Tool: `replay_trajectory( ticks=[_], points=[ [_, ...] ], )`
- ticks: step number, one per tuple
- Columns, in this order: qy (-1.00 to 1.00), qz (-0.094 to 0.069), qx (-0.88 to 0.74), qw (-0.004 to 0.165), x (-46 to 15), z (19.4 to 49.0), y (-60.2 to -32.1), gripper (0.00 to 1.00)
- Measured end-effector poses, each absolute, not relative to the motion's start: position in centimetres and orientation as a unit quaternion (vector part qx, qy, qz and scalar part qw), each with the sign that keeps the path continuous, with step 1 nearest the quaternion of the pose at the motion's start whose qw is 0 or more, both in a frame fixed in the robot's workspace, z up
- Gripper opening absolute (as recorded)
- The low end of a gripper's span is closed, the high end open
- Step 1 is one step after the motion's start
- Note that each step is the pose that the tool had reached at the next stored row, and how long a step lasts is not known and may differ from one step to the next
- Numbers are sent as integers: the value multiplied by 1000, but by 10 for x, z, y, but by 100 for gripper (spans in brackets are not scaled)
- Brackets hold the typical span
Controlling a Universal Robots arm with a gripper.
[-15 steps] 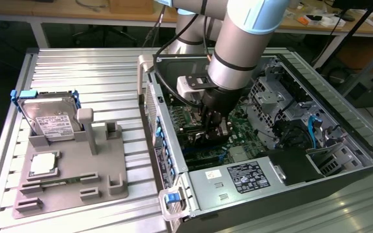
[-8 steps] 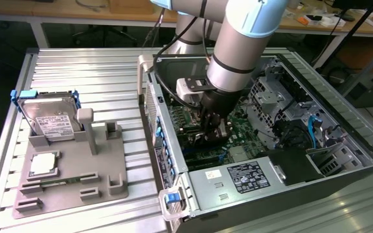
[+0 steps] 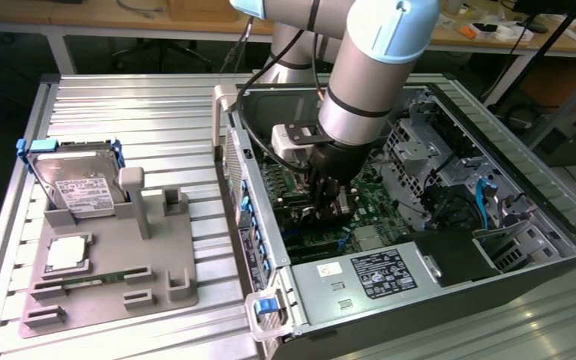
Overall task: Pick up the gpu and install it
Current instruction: 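Insert the gpu into the slot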
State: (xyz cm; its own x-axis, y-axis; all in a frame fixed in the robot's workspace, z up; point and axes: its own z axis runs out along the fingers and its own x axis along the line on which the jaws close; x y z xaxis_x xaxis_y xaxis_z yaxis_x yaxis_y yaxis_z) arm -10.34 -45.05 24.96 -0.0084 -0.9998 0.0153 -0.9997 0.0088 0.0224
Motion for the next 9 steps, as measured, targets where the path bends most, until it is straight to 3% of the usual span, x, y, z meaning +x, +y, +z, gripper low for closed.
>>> replay_trajectory(
  ticks=[9],
  points=[
    [-710,-3,704,13,-103,247,-451,27]
  ],
)
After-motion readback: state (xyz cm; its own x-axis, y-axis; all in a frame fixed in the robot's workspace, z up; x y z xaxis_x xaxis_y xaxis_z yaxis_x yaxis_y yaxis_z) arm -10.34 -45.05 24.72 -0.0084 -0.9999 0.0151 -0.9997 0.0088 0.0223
